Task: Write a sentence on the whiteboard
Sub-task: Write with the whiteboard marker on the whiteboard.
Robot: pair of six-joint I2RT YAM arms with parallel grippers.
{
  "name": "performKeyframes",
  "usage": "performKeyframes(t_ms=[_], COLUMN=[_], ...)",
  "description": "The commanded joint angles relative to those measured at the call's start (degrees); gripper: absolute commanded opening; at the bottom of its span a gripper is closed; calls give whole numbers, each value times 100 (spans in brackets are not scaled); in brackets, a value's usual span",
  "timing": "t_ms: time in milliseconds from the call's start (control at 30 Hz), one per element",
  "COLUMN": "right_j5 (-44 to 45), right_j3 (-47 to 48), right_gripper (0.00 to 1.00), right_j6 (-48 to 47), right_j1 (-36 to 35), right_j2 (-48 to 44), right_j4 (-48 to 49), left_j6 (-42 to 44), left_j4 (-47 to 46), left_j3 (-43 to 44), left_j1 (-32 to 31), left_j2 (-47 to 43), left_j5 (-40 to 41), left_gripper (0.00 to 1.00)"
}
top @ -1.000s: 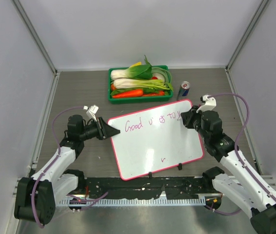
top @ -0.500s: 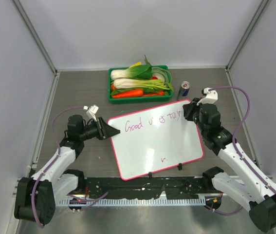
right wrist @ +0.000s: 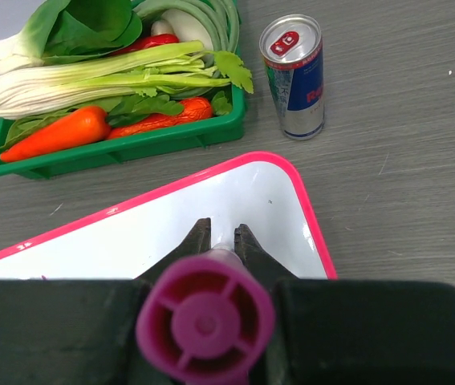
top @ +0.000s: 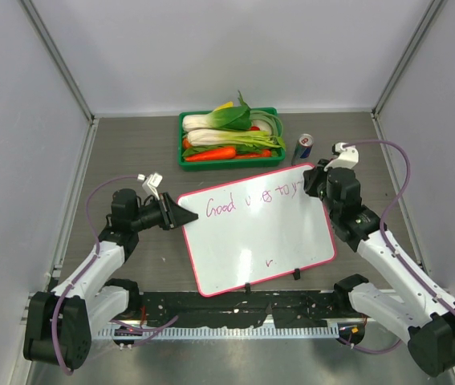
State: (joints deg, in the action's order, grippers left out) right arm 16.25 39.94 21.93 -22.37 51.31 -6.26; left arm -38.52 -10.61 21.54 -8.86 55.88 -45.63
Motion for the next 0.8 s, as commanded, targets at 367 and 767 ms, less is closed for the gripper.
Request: performKeyframes(t_ms=[367, 767], right_j5=[-351, -263], right_j3=[-110, -347], right_gripper=[1, 1], right_j6=[-40, -119], right_j1=[40, 31], right_j2=[-24, -411], right_j4=[56, -305], left_j6=[847, 829], left_j4=[165, 156], left_j3=[-36, -45], left_j1=[122, 113], left_j2=[116, 107], left_j5=[1073, 1065], left_gripper=[0, 0])
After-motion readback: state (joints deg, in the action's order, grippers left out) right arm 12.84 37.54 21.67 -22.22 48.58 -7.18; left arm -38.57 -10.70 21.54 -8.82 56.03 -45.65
